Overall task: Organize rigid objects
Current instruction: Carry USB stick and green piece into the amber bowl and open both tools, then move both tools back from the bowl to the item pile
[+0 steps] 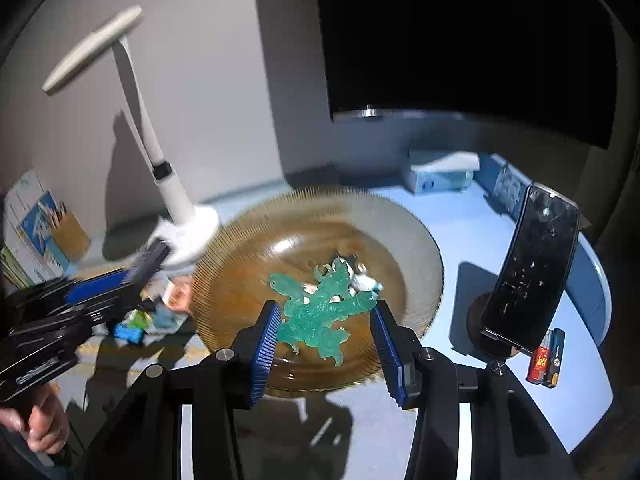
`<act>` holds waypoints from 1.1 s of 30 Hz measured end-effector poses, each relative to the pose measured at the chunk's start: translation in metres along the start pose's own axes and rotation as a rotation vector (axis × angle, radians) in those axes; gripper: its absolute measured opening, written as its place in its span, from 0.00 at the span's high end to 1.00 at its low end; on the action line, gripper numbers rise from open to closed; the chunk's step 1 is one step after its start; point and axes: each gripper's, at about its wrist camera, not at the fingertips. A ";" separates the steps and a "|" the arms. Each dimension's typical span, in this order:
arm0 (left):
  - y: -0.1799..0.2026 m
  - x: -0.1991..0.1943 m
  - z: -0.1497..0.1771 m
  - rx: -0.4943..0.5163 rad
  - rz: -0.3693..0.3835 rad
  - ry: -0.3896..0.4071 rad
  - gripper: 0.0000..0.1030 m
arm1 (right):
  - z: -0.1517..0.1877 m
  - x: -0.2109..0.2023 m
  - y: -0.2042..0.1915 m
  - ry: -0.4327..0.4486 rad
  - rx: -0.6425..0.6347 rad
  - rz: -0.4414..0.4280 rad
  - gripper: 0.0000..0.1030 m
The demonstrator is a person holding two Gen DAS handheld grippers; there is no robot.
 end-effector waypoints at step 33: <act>-0.033 -0.045 -0.001 -0.089 -0.027 0.070 0.59 | -0.013 -0.010 0.009 -0.024 0.073 -0.023 0.39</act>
Point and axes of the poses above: each gripper's, at about its wrist camera, not at the fingertips, and x roughly the way its jaws point, y to its right, z to its underside, and after that the axes turned 15 degrees about x, right-handed
